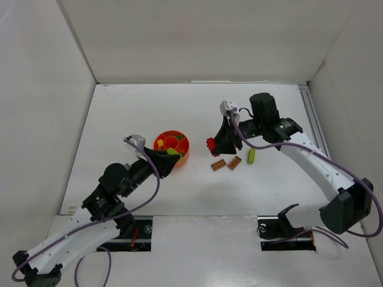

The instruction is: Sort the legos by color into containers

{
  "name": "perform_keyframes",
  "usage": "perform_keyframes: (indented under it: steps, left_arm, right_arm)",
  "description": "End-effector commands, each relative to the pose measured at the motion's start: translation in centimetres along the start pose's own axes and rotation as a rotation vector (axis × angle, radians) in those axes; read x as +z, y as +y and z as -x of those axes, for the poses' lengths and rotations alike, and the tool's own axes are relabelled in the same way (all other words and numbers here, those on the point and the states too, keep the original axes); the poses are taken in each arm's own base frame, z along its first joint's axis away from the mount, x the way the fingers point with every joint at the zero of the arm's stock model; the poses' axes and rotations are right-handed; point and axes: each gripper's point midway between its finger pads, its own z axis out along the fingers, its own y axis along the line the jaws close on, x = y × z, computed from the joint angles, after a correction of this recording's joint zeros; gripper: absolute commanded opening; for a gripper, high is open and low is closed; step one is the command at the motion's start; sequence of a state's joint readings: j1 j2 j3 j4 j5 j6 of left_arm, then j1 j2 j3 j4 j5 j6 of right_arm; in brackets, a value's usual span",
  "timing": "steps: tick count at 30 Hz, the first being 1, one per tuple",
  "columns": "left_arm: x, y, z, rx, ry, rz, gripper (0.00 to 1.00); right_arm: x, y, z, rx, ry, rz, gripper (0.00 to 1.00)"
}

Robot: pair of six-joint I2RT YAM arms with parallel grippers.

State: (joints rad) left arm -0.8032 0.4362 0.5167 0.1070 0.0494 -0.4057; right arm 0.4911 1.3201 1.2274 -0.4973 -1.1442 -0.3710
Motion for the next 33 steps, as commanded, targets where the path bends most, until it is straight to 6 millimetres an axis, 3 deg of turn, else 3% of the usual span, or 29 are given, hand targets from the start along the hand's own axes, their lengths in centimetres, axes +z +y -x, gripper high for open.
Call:
perform_keyframes:
  steps: [1, 6, 9, 10, 15, 17, 21, 22, 24, 30, 33]
  left_arm:
    - [-0.9, 3.8, 0.8, -0.133, -0.045, 0.255, 0.00]
    - [-0.9, 6.6, 1.1, -0.189, -0.008, 0.484, 0.00]
    - [-0.7, 8.1, -0.3, -0.192, 0.052, 0.593, 0.00]
    - [-0.5, 8.3, -0.1, -0.188, 0.050, 0.605, 0.00]
    - [0.3, 8.5, 0.2, -0.182, 0.041, 0.625, 0.00]
    - [0.0, 9.3, 0.8, -0.182, 0.006, 0.668, 0.00]
    - [-0.3, 9.1, 1.6, -0.182, -0.010, 0.672, 0.00]
    - [-0.4, 9.2, 1.7, -0.180, -0.016, 0.679, 0.00]
    - [-0.6, 9.3, 2.0, -0.181, -0.029, 0.681, 0.00]
    - [-1.7, 11.2, 1.1, -0.208, -0.015, 0.834, 0.00]
    - [-2.5, 11.6, 1.9, -0.223, -0.041, 0.884, 0.00]
  right_arm:
    - [-0.2, -1.5, -0.1, -0.016, 0.025, -0.062, 0.00]
    - [-0.3, -3.7, -0.7, 0.011, 0.050, -0.172, 0.00]
    - [-0.6, -5.8, -1.0, 0.041, 0.065, -0.274, 0.00]
    - [-0.4, -6.7, -1.8, 0.048, 0.097, -0.327, 0.00]
    - [1.3, -8.1, -1.1, 0.030, 0.089, -0.409, 0.00]
    - [2.2, -9.3, -0.7, 0.052, 0.056, -0.428, 0.00]
    - [5.3, -9.7, -0.2, 0.036, 0.022, -0.400, 0.00]
    - [5.7, -9.8, 0.7, 0.019, 0.013, -0.401, 0.00]
    - [6.8, -10.5, 0.1, 0.024, 0.032, -0.390, 0.00]
    - [11.0, -9.8, 0.3, -0.017, 0.047, -0.335, 0.00]
    - [12.6, -9.9, 0.6, -0.028, 0.032, -0.355, 0.00]
